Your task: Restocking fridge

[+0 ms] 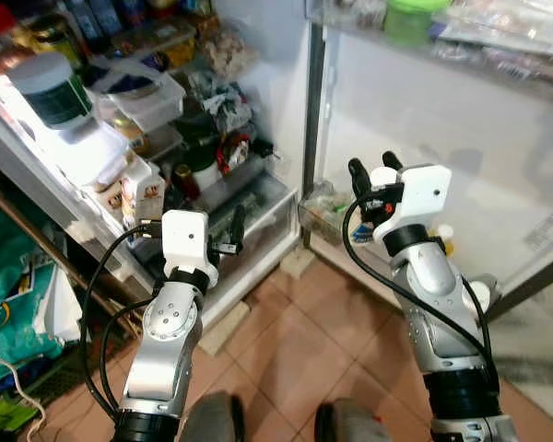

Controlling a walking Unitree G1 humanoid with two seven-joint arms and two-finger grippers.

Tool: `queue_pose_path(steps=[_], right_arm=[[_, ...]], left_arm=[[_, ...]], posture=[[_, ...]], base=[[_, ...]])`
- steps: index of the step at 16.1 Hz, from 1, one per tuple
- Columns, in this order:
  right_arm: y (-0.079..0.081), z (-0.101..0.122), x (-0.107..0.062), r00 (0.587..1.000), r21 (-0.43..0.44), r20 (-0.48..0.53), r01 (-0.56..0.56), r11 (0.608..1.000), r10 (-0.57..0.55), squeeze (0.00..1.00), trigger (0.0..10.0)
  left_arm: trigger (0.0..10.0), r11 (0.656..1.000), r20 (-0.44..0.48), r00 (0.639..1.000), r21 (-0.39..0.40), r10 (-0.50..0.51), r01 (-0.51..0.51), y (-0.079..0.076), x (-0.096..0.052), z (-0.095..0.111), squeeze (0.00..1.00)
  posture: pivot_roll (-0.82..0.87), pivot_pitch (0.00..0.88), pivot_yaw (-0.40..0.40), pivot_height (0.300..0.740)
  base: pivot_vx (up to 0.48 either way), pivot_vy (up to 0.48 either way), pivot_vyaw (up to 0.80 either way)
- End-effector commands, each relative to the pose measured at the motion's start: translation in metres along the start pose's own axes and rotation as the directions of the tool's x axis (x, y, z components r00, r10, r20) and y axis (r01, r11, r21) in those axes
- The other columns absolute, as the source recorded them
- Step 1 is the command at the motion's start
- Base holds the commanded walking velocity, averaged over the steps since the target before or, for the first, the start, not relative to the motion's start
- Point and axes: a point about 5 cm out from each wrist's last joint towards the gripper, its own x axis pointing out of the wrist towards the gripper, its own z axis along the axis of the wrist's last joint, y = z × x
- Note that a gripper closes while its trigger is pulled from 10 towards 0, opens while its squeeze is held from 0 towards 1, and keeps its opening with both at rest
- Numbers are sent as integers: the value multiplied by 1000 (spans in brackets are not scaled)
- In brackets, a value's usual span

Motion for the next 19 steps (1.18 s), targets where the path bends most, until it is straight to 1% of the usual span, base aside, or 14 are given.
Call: queue_pose_path(steps=[1,2,3,7,11,12,13,15,16,19], right_arm=[[4,10,2,999,-7,46,-23,1000,23,0,10000],[4,10,2,999,-9,45,-23,1000,23,0,10000],[0,8,2,999,-30,36,-10,1000,11,0,10000],[0,7,3,999,-35,34,-13,999,15,0,10000],[-1,4,0,1000,-40,24,-7,999,8,0,10000],[-1,4,-1,1000,-40,21,-5,999,6,0,10000],[0,3,-1,1000,-39,16,-6,999,6,0,10000],[0,3,0,1000,-42,15,-4,999,5,0,10000],[-1,2,0,1000,-44,12,-4,999,4,0,10000],[0,1,-1,1000,-47,6,-5,999,5,0,10000]], left_arm=[[10000,1000,3,1000,10,-4,4,1,0,0,0],[10000,1000,3,1000,11,-4,4,1,0,0,0],[10000,1000,6,1000,11,-2,2,2,1,1,0],[10000,1000,6,1000,9,-5,5,1,1,0,0],[10000,1000,2,1000,14,-4,4,2,0,0,0],[10000,1000,1,1000,13,-6,6,2,0,-1,0],[10000,1000,-1,1000,13,-7,7,2,0,-1,0],[10000,1000,3,1000,13,-15,15,1,0,-1,0],[10000,1000,1,1000,3,-12,12,1,0,-1,0],[10000,1000,-12,1000,8,-17,17,0,-1,-3,0]], posture=[[18,66,43,740],[18,66,43,740],[19,64,42,740],[19,62,43,740],[23,64,45,740],[23,64,45,740],[21,66,47,740],[21,67,47,740],[21,67,47,740],[22,70,47,740]], base=[[281,0,0],[281,0,0],[281,0,0],[274,0,0],[243,0,0],[0,0,0],[0,0,-438],[287,0,-800],[0,0,-800],[0,0,-675]])
